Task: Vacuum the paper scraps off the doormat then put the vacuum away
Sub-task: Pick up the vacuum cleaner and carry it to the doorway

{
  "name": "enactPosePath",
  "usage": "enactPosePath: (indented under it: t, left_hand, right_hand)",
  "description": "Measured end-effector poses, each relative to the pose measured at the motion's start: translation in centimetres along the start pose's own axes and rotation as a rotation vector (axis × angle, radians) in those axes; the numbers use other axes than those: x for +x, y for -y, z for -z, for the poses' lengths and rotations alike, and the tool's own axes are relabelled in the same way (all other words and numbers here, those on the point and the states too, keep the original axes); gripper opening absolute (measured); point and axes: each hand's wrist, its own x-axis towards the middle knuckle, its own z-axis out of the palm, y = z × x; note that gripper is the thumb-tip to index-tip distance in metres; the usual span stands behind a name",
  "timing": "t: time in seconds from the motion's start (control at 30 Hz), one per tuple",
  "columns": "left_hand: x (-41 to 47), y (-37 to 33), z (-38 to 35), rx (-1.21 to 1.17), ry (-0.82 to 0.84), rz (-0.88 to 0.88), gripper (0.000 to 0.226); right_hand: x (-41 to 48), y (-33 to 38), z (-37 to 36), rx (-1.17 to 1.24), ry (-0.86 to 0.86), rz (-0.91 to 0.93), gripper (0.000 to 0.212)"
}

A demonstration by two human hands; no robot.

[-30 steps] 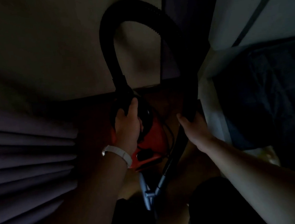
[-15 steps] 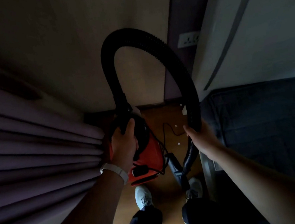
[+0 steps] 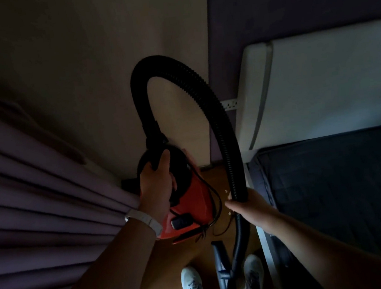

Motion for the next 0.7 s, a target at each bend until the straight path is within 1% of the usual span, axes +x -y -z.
enactPosePath:
  t: [0.07, 0.13, 0.17, 0.2, 0.23, 0.3, 0.37, 0.43, 0.53, 0.7]
  left_hand:
    - [-0.9, -1.5, 0.1, -0.010, 0.014, -0.022, 0.046]
    - [-1.8, -2.7, 0.3, -0.044, 0.035, -0.044, 0.042]
    - [-2.1, -3.3, 0.4, -0.060, 0.042, -0.050, 0.041]
    - [-2.4, -4.0, 0.5, -0.071, 0.048, -0.055, 0.041]
    - [-2.7, -4.6, 0.7, -0.079, 0.053, -0.061, 0.042]
    - [-3.0, -5.7, 1.1, -0.093, 0.067, -0.086, 0.043]
    - [-3.3, -6.5, 1.6, -0.086, 0.077, -0.115, 0.043]
    - [-3.3, -7.1, 2.1, -0.063, 0.076, -0.139, 0.042]
    - [-2.8, -7.9, 3.0, -0.047, 0.039, -0.145, 0.045]
    - [-1.3, -8.7, 4.9, -0.135, -0.039, -0.098, 0.045]
  right_hand:
    - [-0.7, 1.0, -0.2, 0.036, 0.001, 0.030, 0.029]
    - [-1.4, 2.2, -0.4, 0.037, -0.017, 0.059, 0.021]
    - [-1.6, 2.8, -0.5, 0.064, -0.019, 0.080, 0.021]
    - [-1.8, 3.2, -0.6, 0.104, -0.019, 0.098, 0.030]
    - [-1.9, 3.4, -0.6, 0.139, -0.025, 0.099, 0.033]
    - [-2.2, 3.7, -0.6, 0.131, -0.036, 0.066, 0.022]
    - [-2.4, 4.0, -0.8, 0.113, -0.039, 0.030, 0.022]
    - [-2.5, 4.8, -1.1, 0.156, -0.054, 0.023, 0.022]
    - [-3.0, 6.9, -1.2, 0.155, -0.070, 0.061, 0.028]
    - [-3.6, 9.8, -0.6, 0.116, -0.064, 0.166, 0.045]
